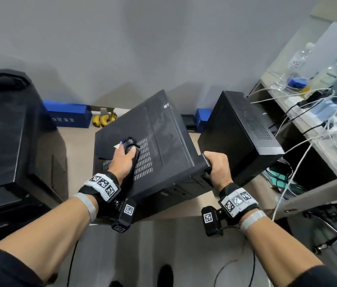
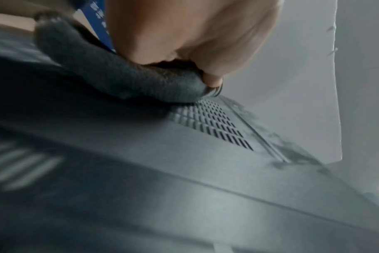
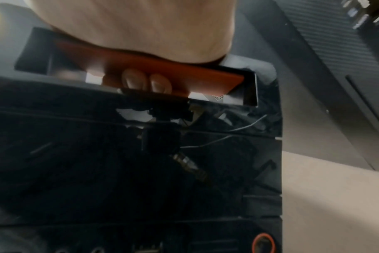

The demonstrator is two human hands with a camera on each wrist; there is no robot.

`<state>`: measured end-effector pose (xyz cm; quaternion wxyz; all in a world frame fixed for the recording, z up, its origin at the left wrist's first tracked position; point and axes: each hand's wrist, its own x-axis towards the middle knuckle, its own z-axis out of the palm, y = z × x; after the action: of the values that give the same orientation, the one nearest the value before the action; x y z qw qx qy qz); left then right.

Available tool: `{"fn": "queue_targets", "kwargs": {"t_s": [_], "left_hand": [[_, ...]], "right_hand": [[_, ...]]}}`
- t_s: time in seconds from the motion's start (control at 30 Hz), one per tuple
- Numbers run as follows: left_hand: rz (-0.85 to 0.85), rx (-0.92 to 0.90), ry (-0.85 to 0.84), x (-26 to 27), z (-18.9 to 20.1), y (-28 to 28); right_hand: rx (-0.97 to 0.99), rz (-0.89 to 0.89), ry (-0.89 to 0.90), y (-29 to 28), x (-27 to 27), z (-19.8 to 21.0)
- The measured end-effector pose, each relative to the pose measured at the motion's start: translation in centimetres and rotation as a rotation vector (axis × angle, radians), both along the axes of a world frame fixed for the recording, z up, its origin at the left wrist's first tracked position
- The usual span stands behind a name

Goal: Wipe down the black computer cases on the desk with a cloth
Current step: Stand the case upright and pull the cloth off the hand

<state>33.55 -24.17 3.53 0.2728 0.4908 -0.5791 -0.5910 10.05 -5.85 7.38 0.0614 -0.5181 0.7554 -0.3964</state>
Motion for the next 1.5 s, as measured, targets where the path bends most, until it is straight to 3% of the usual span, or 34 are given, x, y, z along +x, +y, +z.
{"fn": "queue_targets", "kwargs": {"t_s": [0.13, 0.27, 0.4, 0.73, 0.83, 1.0, 1.3, 1.4, 1.5], "left_hand": [[0.021, -0.077, -0.012, -4.0, -2.7, -1.5], [-0.031, -0.143, 0.162, -7.3, 2.9, 2.5], [-0.173, -0.206, 0.269, -9.9, 4.7, 3.3], [-0.03, -0.206, -0.009, -13.0, 8.2, -6.9], [-0.068, -0.219, 0.027, -12.5, 7.7, -5.4], [-0.297, -0.226, 0.041, -11.1, 4.3, -1.4], [-0.252, -0.318, -0.025, -16.0, 4.7, -15.7], [-0.266, -0.296, -0.097, -16.4, 2.8, -19.6], [-0.21, -0.264, -0.178, -15.3, -2.5, -23.5]], "right_hand": [[0.075, 0.158, 0.129, -1.3, -1.6, 1.0], [0.141, 0.255, 0.224, -2.9, -4.3, 1.8], [0.104, 0.304, 0.274, -3.4, -5.0, 1.9], [0.119, 0.265, 0.203, -3.7, -4.0, 1.8], [0.084, 0.26, 0.174, -3.4, -4.2, 1.2], [0.026, 0.287, 0.146, -2.7, -4.0, 0.6], [0.05, 0.254, 0.086, -2.6, -3.5, 1.2], [-0.004, 0.226, 0.027, -2.8, -3.0, 1.9], [-0.058, 0.211, -0.053, -2.9, -2.5, 2.3]]}}
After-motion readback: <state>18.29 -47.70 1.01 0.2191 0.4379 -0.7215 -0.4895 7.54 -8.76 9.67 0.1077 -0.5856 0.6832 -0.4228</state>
